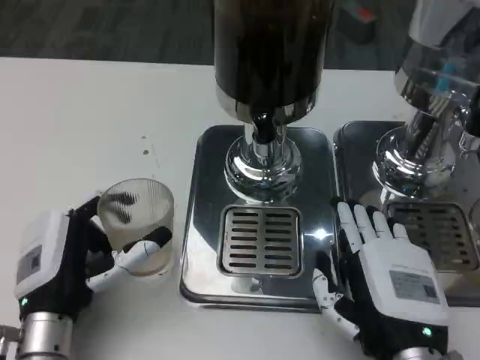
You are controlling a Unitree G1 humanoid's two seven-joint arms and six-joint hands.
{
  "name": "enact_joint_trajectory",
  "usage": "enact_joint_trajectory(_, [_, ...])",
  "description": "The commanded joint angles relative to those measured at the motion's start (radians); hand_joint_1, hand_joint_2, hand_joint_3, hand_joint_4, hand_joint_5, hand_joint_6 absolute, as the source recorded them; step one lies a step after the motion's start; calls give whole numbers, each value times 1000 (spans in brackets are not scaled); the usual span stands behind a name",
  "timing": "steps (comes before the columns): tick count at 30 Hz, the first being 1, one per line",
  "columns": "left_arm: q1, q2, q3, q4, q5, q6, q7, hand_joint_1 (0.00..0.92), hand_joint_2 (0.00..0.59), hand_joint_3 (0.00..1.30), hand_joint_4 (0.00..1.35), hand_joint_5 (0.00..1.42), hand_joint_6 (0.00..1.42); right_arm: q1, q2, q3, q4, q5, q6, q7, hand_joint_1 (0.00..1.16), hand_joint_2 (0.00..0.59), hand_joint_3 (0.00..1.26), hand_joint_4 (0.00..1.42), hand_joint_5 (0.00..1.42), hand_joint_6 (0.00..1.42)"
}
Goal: Grasp the cup under the faucet to collect the drink, then remove the cup.
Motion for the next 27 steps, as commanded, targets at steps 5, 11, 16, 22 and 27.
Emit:
enact_joint_trajectory(5, [-7,-7,5,9,4,-36,68,387,109,732,784,928,948,-9,0,-2,7,8,2,5,192,560,0,0,0,0])
enact_joint_trajectory(11, [-16,-11,6,22,6,-47,92,407,104,752,810,954,980,-10,1,-4,7,11,3,4,192,560,0,0,0,0])
enact_joint_trajectory(16, [-26,-13,2,37,11,-57,110,428,98,768,827,967,1001,-7,5,-4,6,10,7,0,192,560,0,0,0,0])
enact_joint_trajectory(22, [-42,-18,13,26,-1,-74,104,437,84,779,838,969,1008,-5,10,-4,5,7,12,-2,192,560,0,0,0,0])
enact_joint_trajectory(27, [-63,-11,6,-9,20,-95,107,439,82,781,848,969,1008,3,10,-1,-5,-1,15,-5,191,560,0,0,0,0])
